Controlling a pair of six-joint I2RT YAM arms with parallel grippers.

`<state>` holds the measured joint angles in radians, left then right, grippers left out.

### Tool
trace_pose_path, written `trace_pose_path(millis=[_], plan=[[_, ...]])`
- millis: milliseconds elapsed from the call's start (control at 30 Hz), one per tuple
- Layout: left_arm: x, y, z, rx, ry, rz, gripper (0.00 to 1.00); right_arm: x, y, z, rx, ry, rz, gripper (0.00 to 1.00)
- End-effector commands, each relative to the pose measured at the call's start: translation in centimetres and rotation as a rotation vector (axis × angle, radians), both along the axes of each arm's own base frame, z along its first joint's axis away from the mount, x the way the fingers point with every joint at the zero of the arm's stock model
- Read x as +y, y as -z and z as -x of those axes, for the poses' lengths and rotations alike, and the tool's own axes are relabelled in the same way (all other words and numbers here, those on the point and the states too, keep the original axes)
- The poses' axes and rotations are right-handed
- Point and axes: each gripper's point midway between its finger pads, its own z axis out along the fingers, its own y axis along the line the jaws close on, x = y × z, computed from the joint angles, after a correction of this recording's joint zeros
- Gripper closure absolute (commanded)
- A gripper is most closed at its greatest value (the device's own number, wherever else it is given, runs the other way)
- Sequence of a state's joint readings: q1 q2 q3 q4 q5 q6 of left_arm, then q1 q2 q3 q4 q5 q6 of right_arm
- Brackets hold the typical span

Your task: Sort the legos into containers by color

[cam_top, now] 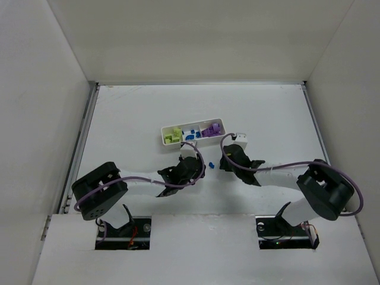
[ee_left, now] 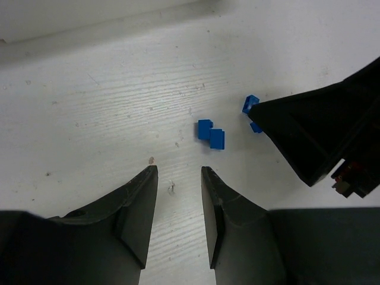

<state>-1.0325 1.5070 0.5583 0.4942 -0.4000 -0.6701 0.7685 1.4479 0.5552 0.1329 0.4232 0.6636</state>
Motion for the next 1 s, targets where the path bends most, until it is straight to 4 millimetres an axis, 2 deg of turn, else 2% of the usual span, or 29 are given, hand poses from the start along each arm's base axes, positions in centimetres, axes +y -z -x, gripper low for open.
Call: trace_pose_path(millis=[0, 200, 333, 567, 700, 800, 967], plan=[[-0.5, -2.6, -0.5, -0.064, -0.01, 0.08, 0.67, 0.6, -1.3, -1.4, -0.04, 0.031, 0.006, 0.55], [0.9, -2.9, -0.7, -0.074, -0.034, 0.098, 0.67, 0.6, 0.0, -1.4, -0.015, 0.051, 0.088, 0.6], [1.7, -3.2, -0.8, -0.081, -0.046, 0.109, 0.66, 0.4, 0.4, -1.2, -0.022, 0.075, 0.175, 0.67], [1.6, -3.5, -0.7, -0.082, -0.035, 0.126, 0.64, 0.7, 0.5, -1.0, -0.02, 0.09, 0.228, 0.78], [2.0, -3.8, -0.6, -0.093, -0.042, 0.133, 0.64, 1.4, -1.8, -1.6, -0.066, 0.096, 0.173, 0.8], [2.8, -4.3, -0.9, -0.098, -0.071, 0.164, 0.65, 2.7, -4.9, -2.1, -0.112, 0.068, 0.104, 0.8], [6.6, -4.8, -2.4, -0.109, -0.189, 0.221, 0.65, 6.7, -10.1, -3.0, -0.165, -0.019, -0.07, 0.81]])
